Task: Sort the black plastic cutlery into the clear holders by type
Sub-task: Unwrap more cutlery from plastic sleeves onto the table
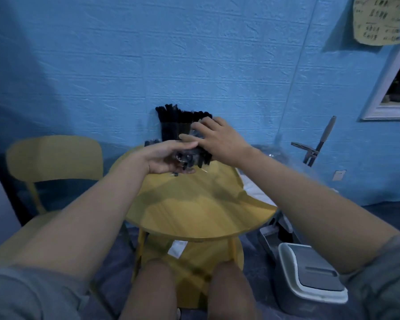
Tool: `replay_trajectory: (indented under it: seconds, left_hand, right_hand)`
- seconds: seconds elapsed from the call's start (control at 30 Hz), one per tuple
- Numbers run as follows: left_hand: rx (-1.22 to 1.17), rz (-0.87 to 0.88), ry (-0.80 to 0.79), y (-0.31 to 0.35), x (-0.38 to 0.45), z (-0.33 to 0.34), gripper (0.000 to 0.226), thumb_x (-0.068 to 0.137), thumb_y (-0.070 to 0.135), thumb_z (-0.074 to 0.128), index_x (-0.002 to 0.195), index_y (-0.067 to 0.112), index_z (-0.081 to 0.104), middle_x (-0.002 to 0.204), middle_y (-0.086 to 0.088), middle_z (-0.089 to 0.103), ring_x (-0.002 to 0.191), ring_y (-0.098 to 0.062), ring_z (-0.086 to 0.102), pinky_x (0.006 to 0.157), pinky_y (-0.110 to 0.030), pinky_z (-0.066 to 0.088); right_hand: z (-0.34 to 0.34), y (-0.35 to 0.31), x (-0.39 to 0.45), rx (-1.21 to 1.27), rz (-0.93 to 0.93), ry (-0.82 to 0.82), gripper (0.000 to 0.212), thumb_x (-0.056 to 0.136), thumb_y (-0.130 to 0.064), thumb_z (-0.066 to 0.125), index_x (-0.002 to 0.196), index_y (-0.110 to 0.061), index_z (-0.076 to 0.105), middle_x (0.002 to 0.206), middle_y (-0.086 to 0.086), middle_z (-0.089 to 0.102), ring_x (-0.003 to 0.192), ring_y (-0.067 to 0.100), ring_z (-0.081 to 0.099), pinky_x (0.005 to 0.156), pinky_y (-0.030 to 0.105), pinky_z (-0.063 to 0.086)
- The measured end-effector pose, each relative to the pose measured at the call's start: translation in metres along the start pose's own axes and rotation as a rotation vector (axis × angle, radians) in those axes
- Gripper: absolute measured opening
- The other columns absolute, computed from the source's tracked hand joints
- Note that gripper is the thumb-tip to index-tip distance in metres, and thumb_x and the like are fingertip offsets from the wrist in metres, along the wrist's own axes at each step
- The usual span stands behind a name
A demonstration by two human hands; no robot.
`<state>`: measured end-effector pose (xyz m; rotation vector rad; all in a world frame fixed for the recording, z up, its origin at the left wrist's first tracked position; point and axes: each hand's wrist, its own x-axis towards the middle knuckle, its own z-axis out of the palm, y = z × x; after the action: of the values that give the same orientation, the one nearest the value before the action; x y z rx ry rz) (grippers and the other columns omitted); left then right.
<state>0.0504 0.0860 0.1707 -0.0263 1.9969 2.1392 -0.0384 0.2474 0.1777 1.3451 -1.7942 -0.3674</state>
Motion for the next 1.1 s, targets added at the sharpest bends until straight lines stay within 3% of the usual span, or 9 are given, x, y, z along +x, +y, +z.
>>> replay_trajectory:
  seconds: [0.1,0.23,0.3,0.37,0.5,0.63,0.9,1.0,1.1]
  left_hand:
    - [-0.024,-0.018,0.142,-0.015,0.018,-0.013,0.021,0.087,0.014,0.062,0.107,0.013,0.06,0.097,-0.008,0.069,0.085,-0.018,0.066,0.067,-0.031,0.057]
    - [-0.016,-0.055,0.291,-0.035,0.051,-0.026,0.035,0.086,0.003,0.065,0.104,0.029,0.048,0.093,0.0,0.065,0.085,-0.018,0.062,0.073,-0.033,0.054]
    - [0.039,-0.055,0.398,-0.052,0.073,-0.038,0.057,0.081,0.005,0.071,0.123,0.029,0.042,0.113,-0.006,0.063,0.097,-0.023,0.062,0.087,-0.042,0.053]
    - [0.187,-0.037,0.487,-0.063,0.09,-0.051,0.085,0.077,0.013,0.076,0.146,0.023,0.027,0.135,-0.006,0.052,0.108,-0.023,0.058,0.095,-0.041,0.05]
    - [0.447,-0.013,0.523,-0.065,0.114,-0.068,0.101,0.079,0.021,0.073,0.152,0.021,0.004,0.149,-0.003,0.033,0.127,-0.024,0.045,0.102,-0.032,0.041]
    - [0.556,-0.033,0.517,-0.065,0.133,-0.092,0.107,0.071,0.044,0.068,0.153,0.024,0.001,0.153,-0.007,0.028,0.136,-0.025,0.034,0.112,-0.041,0.032]
    - [1.137,-0.157,0.75,-0.08,0.135,-0.121,0.065,0.098,0.055,0.026,0.152,0.02,0.017,0.157,-0.004,0.021,0.142,-0.029,0.017,0.114,-0.042,0.021]
    - [1.199,-0.185,0.804,-0.086,0.135,-0.125,0.067,0.097,0.056,0.029,0.151,0.019,0.017,0.157,-0.005,0.018,0.144,-0.029,0.013,0.115,-0.043,0.018]
    - [1.113,-0.086,0.837,-0.095,0.133,-0.13,0.07,0.097,0.047,0.039,0.152,0.027,-0.001,0.16,-0.005,0.006,0.146,-0.028,0.007,0.117,-0.045,0.015]
  right_hand:
    - [0.025,-0.021,0.011,-0.016,0.208,-0.179,0.079,0.068,-0.016,0.078,0.138,-0.034,0.045,0.122,0.008,0.057,0.084,0.022,0.063,0.053,0.028,0.037]
    - [0.073,-0.038,0.019,0.323,0.516,-0.401,0.089,0.085,0.007,0.054,0.151,-0.029,0.007,0.146,0.016,0.024,0.099,0.03,0.059,0.067,0.034,0.045]
    - [0.097,-0.044,0.022,0.669,0.723,-0.339,0.08,0.087,0.008,0.049,0.151,-0.025,0.017,0.145,0.013,0.028,0.111,0.029,0.054,0.085,0.037,0.05]
    - [0.122,-0.049,0.027,1.013,0.931,-0.236,0.061,0.091,0.004,0.043,0.147,-0.017,0.033,0.144,0.01,0.036,0.123,0.027,0.048,0.101,0.031,0.041]
    - [0.155,-0.062,0.045,1.308,1.167,-0.116,0.039,0.098,-0.012,0.041,0.136,-0.01,0.05,0.139,0.011,0.048,0.127,0.021,0.045,0.1,0.019,0.03]
    - [0.178,-0.07,0.064,1.389,1.197,-0.097,0.044,0.098,-0.03,0.047,0.138,-0.012,0.048,0.136,0.008,0.049,0.127,0.022,0.045,0.106,0.031,0.035]
    - [0.206,-0.077,0.062,1.244,1.086,-0.256,0.047,0.093,-0.024,0.058,0.137,-0.011,0.048,0.141,0.005,0.042,0.129,0.019,0.04,0.106,0.025,0.029]
    - [0.207,-0.075,0.049,1.205,1.12,-0.215,0.054,0.091,-0.017,0.062,0.141,-0.013,0.043,0.145,0.004,0.038,0.132,0.018,0.037,0.106,0.022,0.029]
    - [0.208,-0.074,0.041,1.214,1.193,-0.167,0.061,0.088,-0.019,0.066,0.143,-0.015,0.039,0.146,0.005,0.037,0.131,0.02,0.041,0.109,0.03,0.035]
